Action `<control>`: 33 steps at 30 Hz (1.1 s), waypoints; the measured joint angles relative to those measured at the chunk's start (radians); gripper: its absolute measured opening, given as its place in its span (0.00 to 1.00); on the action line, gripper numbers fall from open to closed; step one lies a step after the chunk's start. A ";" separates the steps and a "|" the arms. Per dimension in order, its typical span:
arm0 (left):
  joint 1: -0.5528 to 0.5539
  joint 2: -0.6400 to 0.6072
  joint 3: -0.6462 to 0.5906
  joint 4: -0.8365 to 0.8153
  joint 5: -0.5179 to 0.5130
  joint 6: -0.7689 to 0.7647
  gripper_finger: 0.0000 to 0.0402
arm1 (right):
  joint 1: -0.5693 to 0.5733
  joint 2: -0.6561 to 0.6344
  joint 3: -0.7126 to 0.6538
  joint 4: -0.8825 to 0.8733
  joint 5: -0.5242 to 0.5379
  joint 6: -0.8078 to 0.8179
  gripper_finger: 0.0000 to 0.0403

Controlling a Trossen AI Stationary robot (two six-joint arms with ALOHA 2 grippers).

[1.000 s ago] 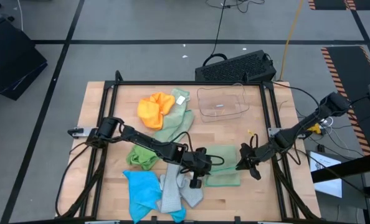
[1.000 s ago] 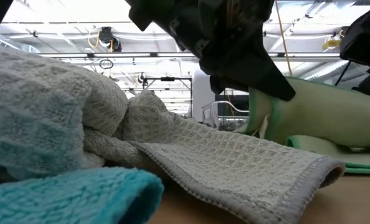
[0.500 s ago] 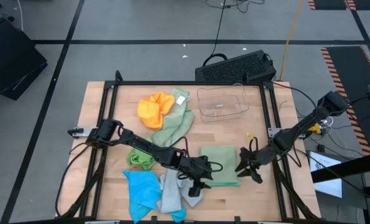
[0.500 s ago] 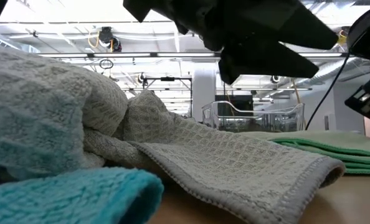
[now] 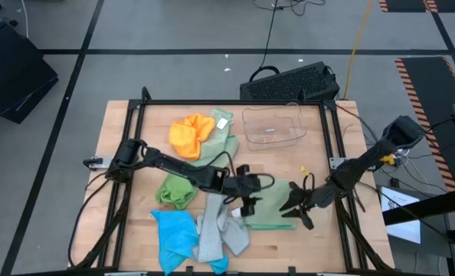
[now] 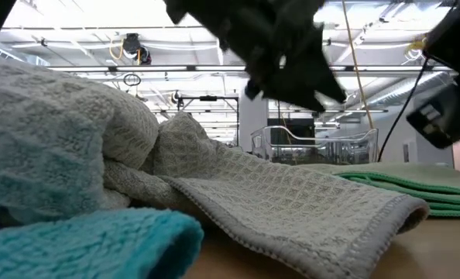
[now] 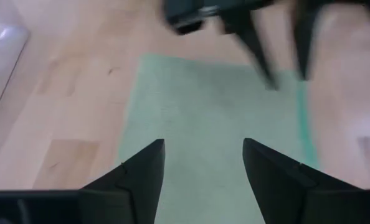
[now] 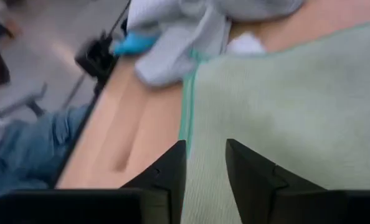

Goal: Fold microfiber towels
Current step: Fold the bottom light green microfiber towel

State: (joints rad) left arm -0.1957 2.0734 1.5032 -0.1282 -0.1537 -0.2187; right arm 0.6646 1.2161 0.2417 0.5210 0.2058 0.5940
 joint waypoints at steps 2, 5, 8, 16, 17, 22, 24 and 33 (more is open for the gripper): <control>0.014 0.005 -0.014 -0.005 0.013 0.020 0.56 | 0.018 0.077 0.000 0.028 0.000 -0.012 0.21; 0.027 0.003 -0.027 0.018 0.023 0.050 0.56 | 0.046 0.173 0.000 0.055 0.002 -0.035 0.15; 0.047 0.002 -0.030 -0.002 0.022 0.056 0.55 | 0.063 0.237 0.001 0.083 0.004 -0.024 0.10; 0.113 0.021 -0.032 -0.030 0.036 0.057 0.53 | 0.069 0.114 0.002 0.013 -0.032 -0.005 0.07; 0.117 0.028 -0.031 -0.022 0.042 0.060 0.53 | 0.069 0.078 0.002 -0.018 -0.032 0.002 0.08; 0.132 0.053 -0.031 -0.013 0.067 0.070 0.53 | 0.064 -0.129 0.002 -0.255 -0.015 0.088 0.17; 0.134 0.058 -0.032 -0.025 0.091 0.086 0.53 | 0.048 -0.202 0.002 -0.363 0.023 0.132 0.21; 0.160 0.103 -0.032 0.007 0.203 0.075 0.53 | -0.074 -0.454 0.002 -0.676 0.086 0.286 0.39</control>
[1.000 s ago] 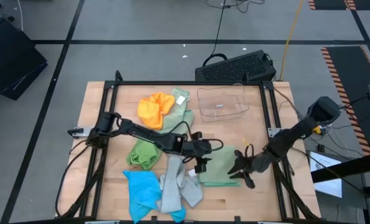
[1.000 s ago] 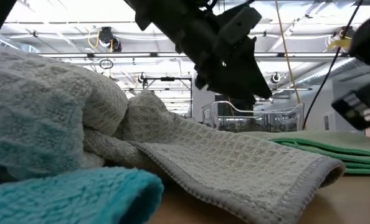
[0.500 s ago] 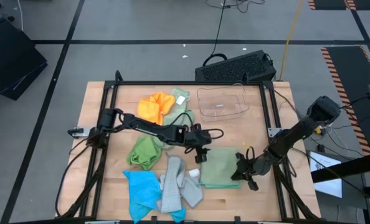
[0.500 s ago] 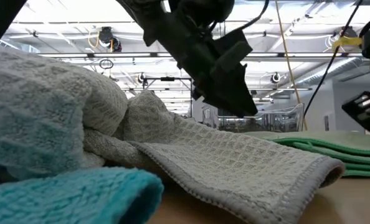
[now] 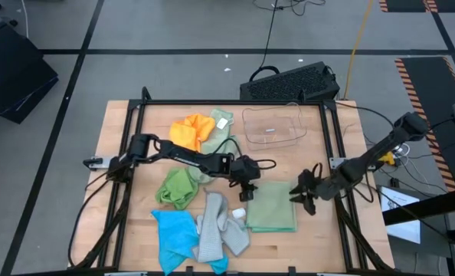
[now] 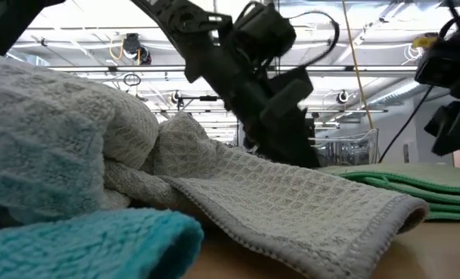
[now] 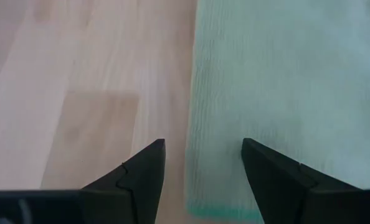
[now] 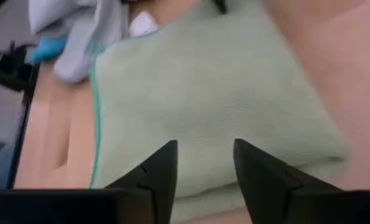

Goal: Fold microfiber towels
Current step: Fold the bottom light green microfiber towel

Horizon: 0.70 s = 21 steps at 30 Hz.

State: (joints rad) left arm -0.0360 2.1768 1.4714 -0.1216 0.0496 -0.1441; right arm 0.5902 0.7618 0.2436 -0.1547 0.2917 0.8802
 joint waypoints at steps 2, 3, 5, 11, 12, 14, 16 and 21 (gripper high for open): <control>0.006 0.021 0.002 0.035 0.033 -0.001 0.53 | -0.042 -0.037 0.000 -0.062 0.001 0.015 0.43; 0.008 0.023 0.002 0.030 0.044 -0.001 0.53 | -0.064 -0.048 0.000 -0.082 0.003 0.021 0.45; 0.011 0.028 -0.001 0.016 0.062 -0.001 0.53 | -0.107 -0.056 0.000 -0.124 -0.001 0.024 0.49; 0.008 0.039 0.001 0.029 0.066 0.021 0.50 | -0.189 -0.044 -0.001 -0.168 -0.010 -0.005 0.58; 0.006 0.039 0.001 0.028 0.065 0.029 0.48 | -0.198 -0.041 -0.001 -0.154 -0.014 -0.017 0.59; 0.001 0.039 0.001 0.036 0.065 0.038 0.42 | -0.215 -0.041 -0.001 -0.142 -0.034 -0.032 0.60; -0.005 0.039 0.001 0.047 0.073 0.053 0.34 | -0.226 -0.034 -0.003 -0.115 -0.036 -0.035 0.60; -0.012 0.039 0.001 0.049 0.082 0.086 0.16 | -0.250 0.007 -0.059 0.038 -0.113 -0.031 0.59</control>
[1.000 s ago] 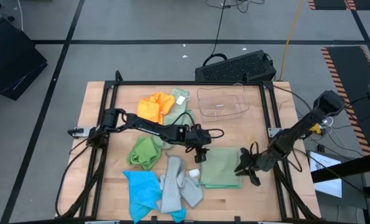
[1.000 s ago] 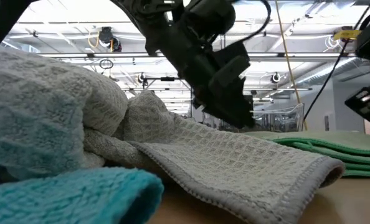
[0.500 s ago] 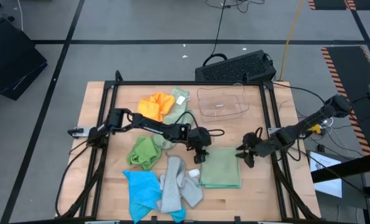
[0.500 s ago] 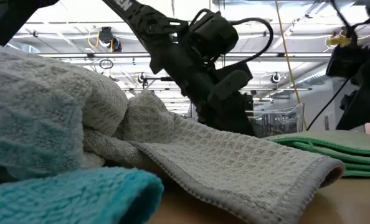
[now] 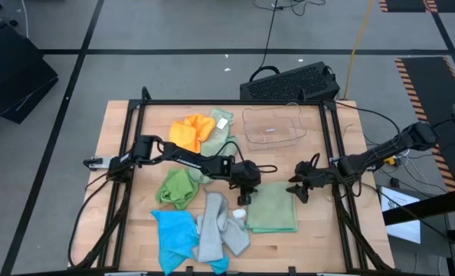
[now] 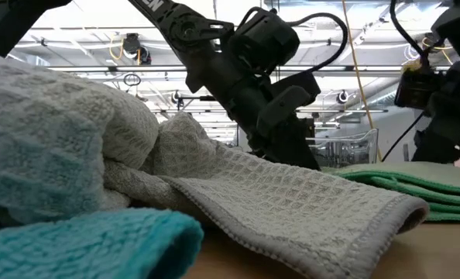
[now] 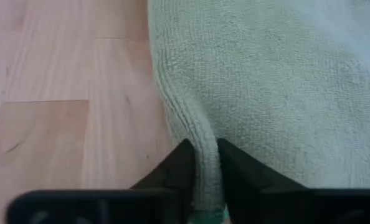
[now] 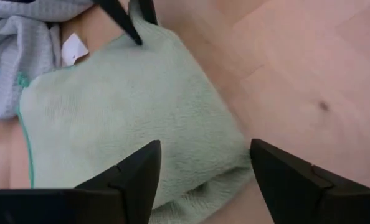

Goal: Fold microfiber towels
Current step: Fold the bottom light green microfiber towel

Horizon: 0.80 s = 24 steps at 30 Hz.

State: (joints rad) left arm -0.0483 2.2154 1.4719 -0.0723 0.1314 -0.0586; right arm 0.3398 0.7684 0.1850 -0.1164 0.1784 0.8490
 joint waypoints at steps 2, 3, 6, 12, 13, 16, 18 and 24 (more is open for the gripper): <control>0.000 0.000 0.000 0.002 0.000 0.001 0.09 | -0.007 0.022 -0.019 0.048 -0.025 0.003 0.58; 0.000 0.000 0.000 0.003 0.000 0.002 0.06 | -0.007 0.036 -0.024 0.065 -0.028 0.003 0.57; 0.001 0.000 0.000 0.017 0.000 0.006 0.02 | -0.007 0.070 -0.033 0.111 -0.051 -0.016 0.53; 0.000 -0.003 0.000 0.023 -0.052 0.016 0.05 | -0.007 0.143 -0.034 0.210 -0.088 -0.075 0.30; 0.000 -0.004 0.000 0.023 -0.054 0.019 0.05 | -0.007 0.150 -0.034 0.221 -0.102 -0.087 0.25; 0.001 -0.015 0.000 0.020 -0.060 0.028 0.02 | -0.007 0.158 -0.034 0.231 -0.115 -0.131 0.07; 0.001 -0.028 0.002 0.020 -0.079 0.033 0.02 | -0.007 0.152 -0.033 0.230 -0.110 -0.160 0.03; -0.005 -0.084 0.005 0.002 -0.201 0.085 0.03 | -0.033 0.126 0.049 0.101 -0.003 -0.298 0.03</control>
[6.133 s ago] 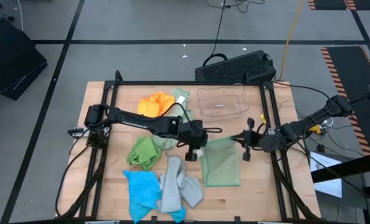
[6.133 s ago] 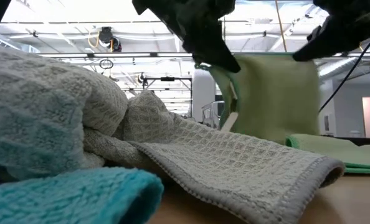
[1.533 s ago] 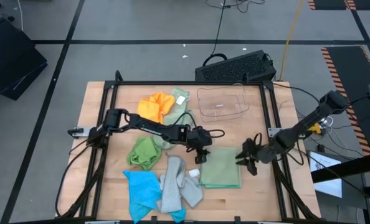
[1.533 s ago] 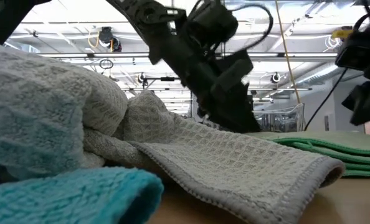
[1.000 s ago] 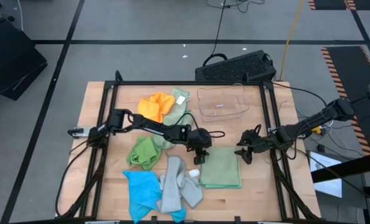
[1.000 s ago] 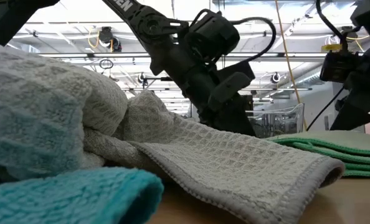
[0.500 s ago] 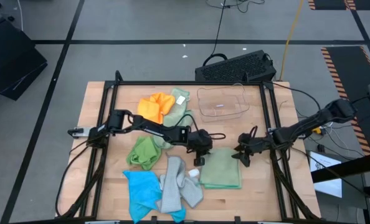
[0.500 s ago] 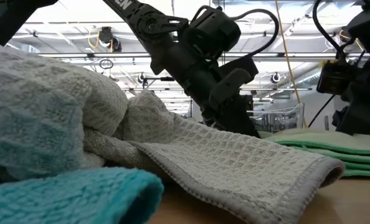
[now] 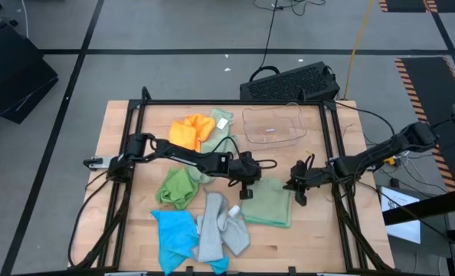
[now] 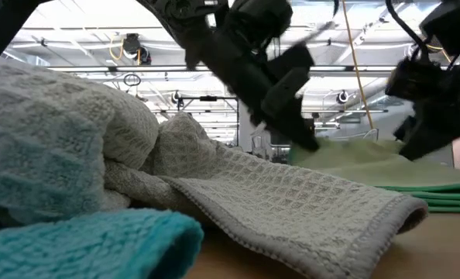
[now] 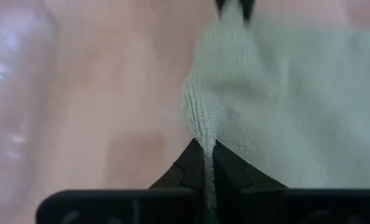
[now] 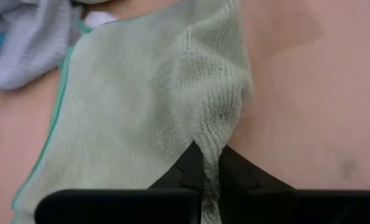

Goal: Fold microfiber towels
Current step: Fold the bottom light green microfiber towel

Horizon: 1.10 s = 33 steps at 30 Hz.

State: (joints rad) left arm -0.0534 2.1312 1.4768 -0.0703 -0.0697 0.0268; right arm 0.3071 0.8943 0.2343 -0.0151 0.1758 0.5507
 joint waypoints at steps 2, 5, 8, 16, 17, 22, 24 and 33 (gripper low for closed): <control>-0.009 -0.019 0.000 -0.011 -0.028 0.023 0.03 | -0.005 -0.009 0.042 -0.078 0.041 -0.074 0.02; -0.035 -0.032 0.000 -0.017 -0.064 0.045 0.02 | -0.006 -0.010 0.109 -0.206 0.113 -0.123 0.02; -0.070 -0.033 0.000 -0.031 -0.116 0.065 0.03 | -0.005 -0.009 0.159 -0.314 0.141 -0.129 0.02; -0.161 -0.033 0.000 -0.066 -0.257 0.065 0.02 | 0.054 -0.010 0.176 -0.331 0.144 -0.118 0.02; -0.172 -0.033 0.000 -0.055 -0.266 0.069 0.01 | 0.069 -0.010 0.176 -0.328 0.161 -0.118 0.02; -0.228 -0.033 0.000 -0.033 -0.282 0.063 0.04 | 0.163 -0.010 0.176 -0.259 0.219 -0.128 0.02; -0.249 -0.033 0.000 -0.031 -0.301 0.056 0.04 | 0.209 -0.005 0.176 -0.241 0.239 -0.124 0.02; -0.306 -0.032 -0.001 0.014 -0.320 0.039 0.02 | 0.363 0.080 0.176 -0.130 0.331 -0.141 0.02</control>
State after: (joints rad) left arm -0.3591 2.0991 1.4761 -0.0565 -0.3892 0.0655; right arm 0.6697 0.9741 0.4103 -0.1456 0.5066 0.4093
